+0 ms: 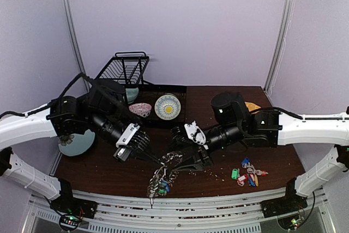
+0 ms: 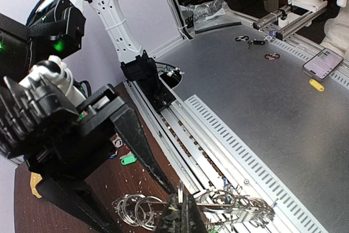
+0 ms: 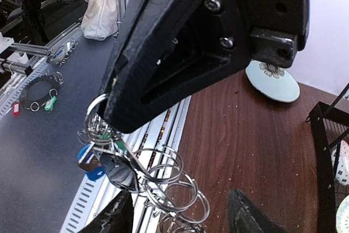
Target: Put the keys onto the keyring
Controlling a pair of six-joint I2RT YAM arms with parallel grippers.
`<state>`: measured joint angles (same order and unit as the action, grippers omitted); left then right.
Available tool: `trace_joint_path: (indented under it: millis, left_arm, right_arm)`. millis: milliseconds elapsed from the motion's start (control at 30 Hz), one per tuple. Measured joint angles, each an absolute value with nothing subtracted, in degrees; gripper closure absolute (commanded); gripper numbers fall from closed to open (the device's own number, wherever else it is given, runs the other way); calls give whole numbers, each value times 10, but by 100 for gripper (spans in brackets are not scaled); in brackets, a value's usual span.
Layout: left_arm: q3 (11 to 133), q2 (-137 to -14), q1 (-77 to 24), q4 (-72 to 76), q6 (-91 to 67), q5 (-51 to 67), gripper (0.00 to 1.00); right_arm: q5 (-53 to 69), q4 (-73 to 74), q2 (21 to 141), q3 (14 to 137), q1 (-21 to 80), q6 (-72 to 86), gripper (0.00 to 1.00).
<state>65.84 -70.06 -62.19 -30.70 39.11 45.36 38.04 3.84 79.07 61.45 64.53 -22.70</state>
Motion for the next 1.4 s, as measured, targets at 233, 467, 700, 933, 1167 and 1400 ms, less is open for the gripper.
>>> trace_joint_path:
  millis: [233,467,700,933,1167,1400]
  left_arm:
    - [661,-699,-621,-312,399,452,100]
    - [650,-687,-619,-297,382,434,92]
    - [564,-617,-619,-225,280,337,26]
    - [463,-562,-619,-121,156,212,27]
    - [395,-619,-619,7,79,110,25]
    - [378,-670,-619,128,73,107,40]
  right_arm:
    - [387,27,795,609,645,-251,89]
    - [364,26,787,604,646,-258,100]
    - [244,20,724,570,650,-279,100]
    - [162,-1,704,554,650,-290,100]
    - [133,-6,707,552,650,-295,100]
    - [155,-12,707,548,650,-299,100]
